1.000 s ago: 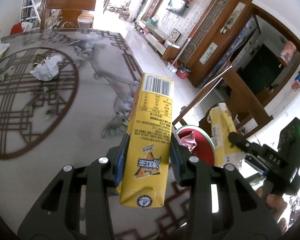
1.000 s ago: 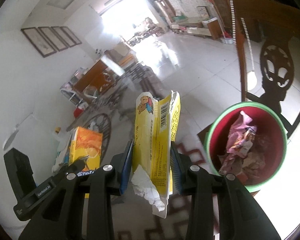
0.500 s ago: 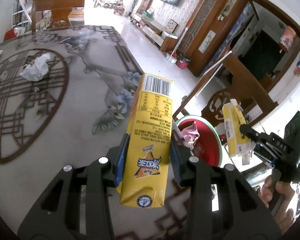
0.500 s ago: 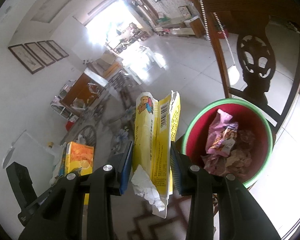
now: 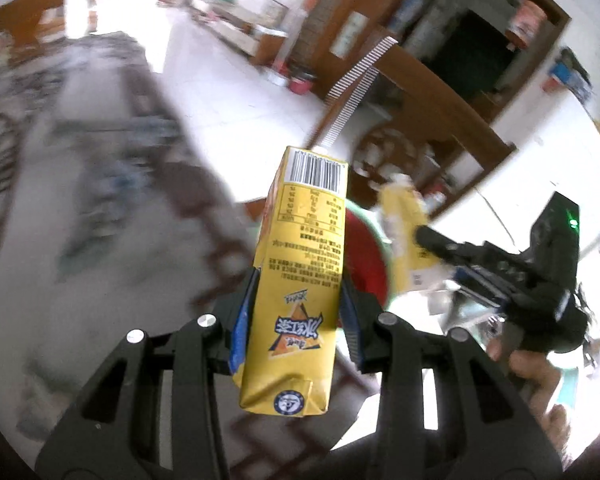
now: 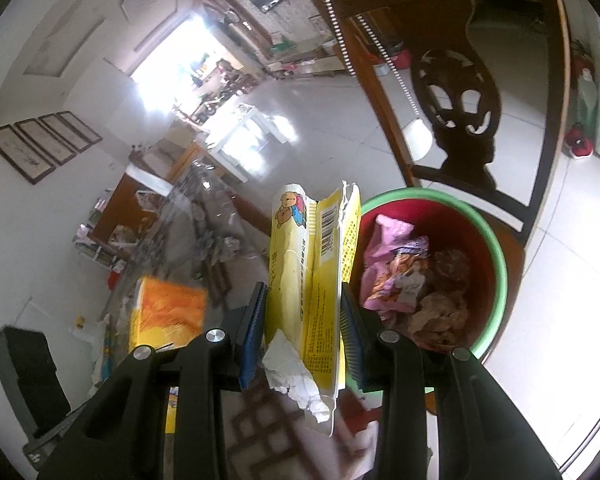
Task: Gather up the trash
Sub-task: 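Carry the juice carton in the left tool and box in the right tool to the red bin, then open both tools over the red bin to drop carton and box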
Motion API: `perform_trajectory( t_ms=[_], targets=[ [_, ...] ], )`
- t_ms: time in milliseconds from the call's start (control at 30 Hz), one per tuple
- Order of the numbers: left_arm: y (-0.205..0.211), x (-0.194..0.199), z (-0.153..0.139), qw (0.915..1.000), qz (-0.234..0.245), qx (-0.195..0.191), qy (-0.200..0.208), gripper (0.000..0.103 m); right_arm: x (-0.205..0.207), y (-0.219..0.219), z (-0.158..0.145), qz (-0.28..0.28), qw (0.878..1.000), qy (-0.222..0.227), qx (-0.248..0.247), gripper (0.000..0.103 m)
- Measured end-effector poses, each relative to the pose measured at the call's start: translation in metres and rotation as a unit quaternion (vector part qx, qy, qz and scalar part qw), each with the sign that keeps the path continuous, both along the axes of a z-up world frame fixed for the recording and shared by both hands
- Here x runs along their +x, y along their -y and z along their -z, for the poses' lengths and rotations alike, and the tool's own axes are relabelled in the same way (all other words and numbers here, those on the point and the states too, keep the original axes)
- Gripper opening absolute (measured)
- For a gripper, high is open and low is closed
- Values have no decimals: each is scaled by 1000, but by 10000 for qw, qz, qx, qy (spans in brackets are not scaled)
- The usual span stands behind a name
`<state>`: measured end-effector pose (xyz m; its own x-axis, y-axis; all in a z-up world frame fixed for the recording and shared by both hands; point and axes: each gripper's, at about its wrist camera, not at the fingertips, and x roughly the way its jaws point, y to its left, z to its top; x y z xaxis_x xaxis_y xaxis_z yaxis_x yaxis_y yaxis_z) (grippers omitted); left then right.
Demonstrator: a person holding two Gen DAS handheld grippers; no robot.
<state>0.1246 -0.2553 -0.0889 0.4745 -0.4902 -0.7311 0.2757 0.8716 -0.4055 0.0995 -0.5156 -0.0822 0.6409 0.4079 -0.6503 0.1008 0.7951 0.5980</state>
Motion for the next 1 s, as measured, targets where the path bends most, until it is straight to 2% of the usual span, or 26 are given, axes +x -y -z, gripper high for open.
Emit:
perform_trajectory(
  t_ms=[100, 167, 233, 267, 300, 400, 533, 700, 833, 1000],
  targets=[
    [27, 13, 9, 9992, 380, -22, -100, 37, 2, 9, 4, 105, 9999, -53, -14, 36],
    [43, 21, 15, 9984, 551, -39, -152, 39, 4, 15, 6, 173, 9998, -73, 27, 48],
    [48, 29, 17, 9986, 498, -122, -159, 60, 7, 21, 7, 332, 9994, -78, 48, 60],
    [46, 31, 17, 9988, 409, -256, -113, 71, 7, 24, 6, 398, 9992, -56, 43, 62],
    [42, 32, 16, 9987, 325, -377, -83, 72, 8, 25, 6, 420, 9991, -43, 39, 62],
    [28, 34, 16, 9989, 135, -440, -128, 75, 10, 25, 3, 495, 9988, -12, 8, 66],
    [4, 24, 11, 9989, -206, -412, 0, 75, 10, 16, 1, 494, 9988, -4, 72, 66],
    [-20, 15, 1, 9983, -438, -357, 173, 77, 12, -11, -6, 214, 9998, 14, -11, 66],
    [-38, 10, -7, 9972, -542, -465, 238, 77, 6, -25, -21, 157, 9996, 130, -170, 67],
    [-43, 1, -23, 9964, -486, -501, 474, 77, -1, -38, -39, 87, 9989, 289, -349, 68]
  ],
)
